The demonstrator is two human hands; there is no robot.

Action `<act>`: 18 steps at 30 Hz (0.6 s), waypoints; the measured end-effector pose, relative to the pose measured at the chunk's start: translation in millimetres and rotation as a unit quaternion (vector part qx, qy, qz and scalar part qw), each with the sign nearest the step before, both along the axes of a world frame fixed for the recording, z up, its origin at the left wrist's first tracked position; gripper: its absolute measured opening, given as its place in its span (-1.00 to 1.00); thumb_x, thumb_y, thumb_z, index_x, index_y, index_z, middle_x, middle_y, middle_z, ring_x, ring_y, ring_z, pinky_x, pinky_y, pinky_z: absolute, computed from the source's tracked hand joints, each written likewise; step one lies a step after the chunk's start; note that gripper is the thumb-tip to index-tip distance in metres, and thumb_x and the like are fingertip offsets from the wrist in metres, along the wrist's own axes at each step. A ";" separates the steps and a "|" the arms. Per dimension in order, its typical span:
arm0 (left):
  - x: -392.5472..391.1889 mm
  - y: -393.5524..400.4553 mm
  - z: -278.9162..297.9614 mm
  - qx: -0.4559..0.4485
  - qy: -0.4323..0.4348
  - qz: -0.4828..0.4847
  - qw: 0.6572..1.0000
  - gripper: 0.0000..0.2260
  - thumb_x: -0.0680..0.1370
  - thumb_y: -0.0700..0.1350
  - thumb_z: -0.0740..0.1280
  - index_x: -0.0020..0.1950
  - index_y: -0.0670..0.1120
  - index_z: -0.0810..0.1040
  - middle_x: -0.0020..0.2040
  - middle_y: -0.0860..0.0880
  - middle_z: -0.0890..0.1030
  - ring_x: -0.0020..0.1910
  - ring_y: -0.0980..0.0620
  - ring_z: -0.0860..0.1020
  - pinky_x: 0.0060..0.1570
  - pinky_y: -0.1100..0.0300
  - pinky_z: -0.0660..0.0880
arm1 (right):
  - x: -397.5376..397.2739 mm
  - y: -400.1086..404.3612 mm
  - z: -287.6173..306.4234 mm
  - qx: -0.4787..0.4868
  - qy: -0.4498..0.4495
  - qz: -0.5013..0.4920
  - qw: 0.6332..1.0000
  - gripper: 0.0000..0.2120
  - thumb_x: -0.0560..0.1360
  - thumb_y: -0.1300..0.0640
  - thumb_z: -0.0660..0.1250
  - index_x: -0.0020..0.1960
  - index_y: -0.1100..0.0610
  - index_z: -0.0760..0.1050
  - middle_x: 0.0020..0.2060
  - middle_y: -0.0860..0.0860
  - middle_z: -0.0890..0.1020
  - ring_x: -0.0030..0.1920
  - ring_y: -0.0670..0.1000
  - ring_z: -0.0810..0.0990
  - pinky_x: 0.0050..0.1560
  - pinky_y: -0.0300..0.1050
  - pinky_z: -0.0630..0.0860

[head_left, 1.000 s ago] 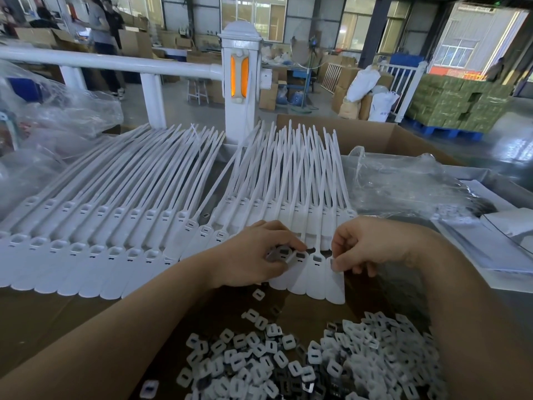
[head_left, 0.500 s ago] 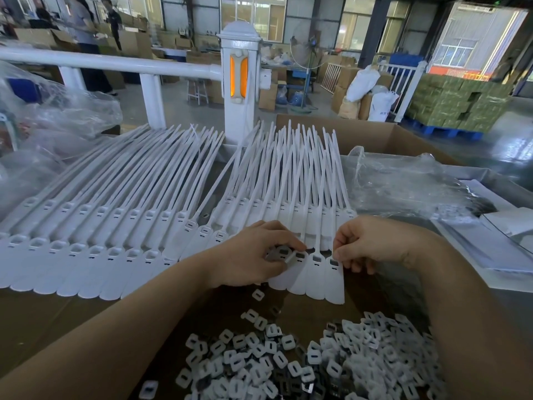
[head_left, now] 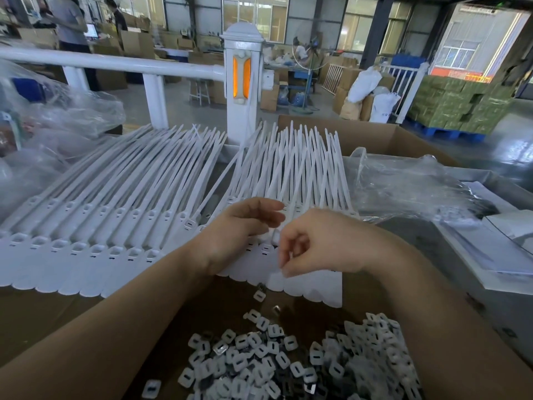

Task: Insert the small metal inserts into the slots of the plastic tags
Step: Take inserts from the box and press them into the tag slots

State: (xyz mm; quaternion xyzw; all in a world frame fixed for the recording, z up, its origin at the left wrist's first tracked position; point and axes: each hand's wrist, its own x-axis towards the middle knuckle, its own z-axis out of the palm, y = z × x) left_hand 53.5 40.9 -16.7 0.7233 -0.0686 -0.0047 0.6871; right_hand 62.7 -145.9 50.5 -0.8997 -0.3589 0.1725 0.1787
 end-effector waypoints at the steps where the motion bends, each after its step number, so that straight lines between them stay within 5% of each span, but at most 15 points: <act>1: 1.7 -0.1 -0.8 -0.024 0.006 -0.001 1.000 -0.59 0.52 -0.47 0.16 0.18 -0.11 0.61 0.13 -0.17 0.64 0.22 -0.16 0.56 0.32 -0.07 0.42 | -4.1 7.1 -2.7 0.003 0.021 0.025 0.999 -0.92 0.43 0.03 0.53 -0.14 -0.05 0.64 -0.30 -0.23 0.66 -0.29 -0.27 0.60 -0.21 -0.26 0.54; 5: 4.3 1.8 -3.4 -0.067 0.012 0.000 0.998 -0.58 0.49 -0.47 0.16 0.11 -0.08 0.64 0.04 -0.11 0.67 0.12 -0.05 0.58 0.25 0.04 0.43 | -13.5 25.6 -14.3 -0.029 0.014 0.055 0.998 -0.87 0.42 -0.04 0.54 -0.12 -0.03 0.64 -0.42 -0.27 0.59 -0.34 -0.34 0.54 -0.38 -0.47 0.40; 14: 2.9 1.3 -2.2 -0.049 0.011 -0.009 0.999 -0.60 0.52 -0.47 0.17 0.13 -0.08 0.63 -0.03 -0.03 0.68 0.03 0.05 0.60 0.14 0.15 0.44 | -29.1 39.3 -19.1 -0.092 -0.094 0.064 0.989 -0.87 0.45 0.00 0.46 -0.07 0.04 0.68 -0.17 -0.06 0.68 -0.14 -0.05 0.63 -0.09 -0.07 0.61; 18: 2.0 -1.4 -0.1 -0.049 0.009 0.000 0.999 -0.60 0.51 -0.47 0.16 0.13 -0.10 0.63 -0.05 -0.04 0.68 0.01 0.07 0.60 0.10 0.19 0.46 | -38.0 44.8 -18.0 -0.119 -0.138 0.060 0.981 -0.85 0.44 0.02 0.44 -0.20 0.09 0.57 -0.27 0.00 0.61 -0.25 0.00 0.58 -0.20 -0.03 0.59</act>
